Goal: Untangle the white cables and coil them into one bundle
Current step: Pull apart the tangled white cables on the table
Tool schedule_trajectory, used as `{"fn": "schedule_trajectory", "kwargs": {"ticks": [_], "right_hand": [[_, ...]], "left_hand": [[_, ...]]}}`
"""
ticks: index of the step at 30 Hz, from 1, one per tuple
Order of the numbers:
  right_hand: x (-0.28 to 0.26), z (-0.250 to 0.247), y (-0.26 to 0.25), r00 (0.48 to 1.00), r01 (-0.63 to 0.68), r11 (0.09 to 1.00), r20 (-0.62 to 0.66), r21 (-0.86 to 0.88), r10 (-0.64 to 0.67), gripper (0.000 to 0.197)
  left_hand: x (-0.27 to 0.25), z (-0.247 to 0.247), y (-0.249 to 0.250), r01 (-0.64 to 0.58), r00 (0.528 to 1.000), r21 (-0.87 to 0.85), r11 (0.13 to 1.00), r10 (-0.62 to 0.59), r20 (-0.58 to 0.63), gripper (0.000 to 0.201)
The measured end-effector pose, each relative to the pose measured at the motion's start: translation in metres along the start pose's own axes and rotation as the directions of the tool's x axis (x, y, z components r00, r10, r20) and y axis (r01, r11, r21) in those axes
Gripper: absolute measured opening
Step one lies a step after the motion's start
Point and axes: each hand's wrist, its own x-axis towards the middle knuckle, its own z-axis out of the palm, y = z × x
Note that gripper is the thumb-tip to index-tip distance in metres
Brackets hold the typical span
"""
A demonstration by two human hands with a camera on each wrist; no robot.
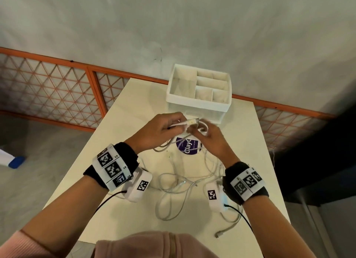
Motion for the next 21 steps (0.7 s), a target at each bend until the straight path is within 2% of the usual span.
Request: {"fn": "schedule_trajectory", "kwargs": {"ticks": [2, 5, 8, 10, 13, 14, 15, 16, 17, 19, 21], "right_hand": [[-0.003, 0.005, 0.018, 0.965, -0.14, 0.988, 0.231, 0.069, 0.12, 0.019], [-0.018, 0.01, 0.044, 0.891, -0.235, 0.972, 0.396, -0.014, 0.221, 0.023], [-0.029, -0.001, 0.058, 0.868, -0.272, 0.957, 0.402, -0.107, 0.291, 0.023], [-0.032, -0.013, 0.061, 0.864, -0.272, 0.952, 0.399, -0.143, 0.307, 0.023], [-0.03, -0.028, 0.052, 0.871, -0.256, 0.952, 0.388, -0.168, 0.303, 0.025], [-0.03, -0.032, 0.047, 0.879, -0.25, 0.953, 0.373, -0.172, 0.298, 0.027], [-0.029, -0.034, 0.041, 0.884, -0.246, 0.952, 0.361, -0.182, 0.297, 0.029], [-0.028, -0.036, 0.034, 0.887, -0.238, 0.95, 0.353, -0.201, 0.297, 0.031], [-0.027, -0.036, 0.028, 0.889, -0.226, 0.944, 0.344, -0.241, 0.301, 0.032], [-0.025, -0.032, 0.016, 0.886, -0.205, 0.922, 0.338, -0.328, 0.317, 0.032], [-0.023, -0.025, 0.004, 0.876, -0.186, 0.912, 0.358, -0.367, 0.323, 0.033]], "left_hand": [[0.0, -0.008, 0.001, -0.023, 0.993, 0.033, 0.999, 0.027, -0.115, 0.019], [-0.004, -0.027, -0.005, 0.019, 0.95, 0.03, 0.999, -0.009, -0.312, 0.027], [-0.011, -0.038, -0.026, 0.119, 0.906, 0.095, 0.988, -0.069, -0.417, 0.027], [-0.016, -0.038, -0.051, 0.26, 0.865, 0.148, 0.954, -0.162, -0.475, 0.023], [-0.027, -0.032, -0.088, 0.547, 0.784, 0.249, 0.799, -0.385, -0.487, 0.019], [-0.031, -0.028, -0.092, 0.604, 0.761, 0.283, 0.745, -0.434, -0.481, 0.015], [-0.036, -0.023, -0.094, 0.635, 0.744, 0.296, 0.713, -0.463, -0.482, 0.022], [-0.038, -0.018, -0.093, 0.626, 0.749, 0.301, 0.719, -0.449, -0.488, 0.033], [-0.038, -0.012, -0.089, 0.578, 0.774, 0.306, 0.757, -0.389, -0.5, 0.039], [-0.034, -0.003, -0.073, 0.414, 0.836, 0.294, 0.861, -0.232, -0.498, 0.038], [-0.026, 0.007, -0.053, 0.221, 0.91, 0.212, 0.952, -0.123, -0.396, 0.034]]}}
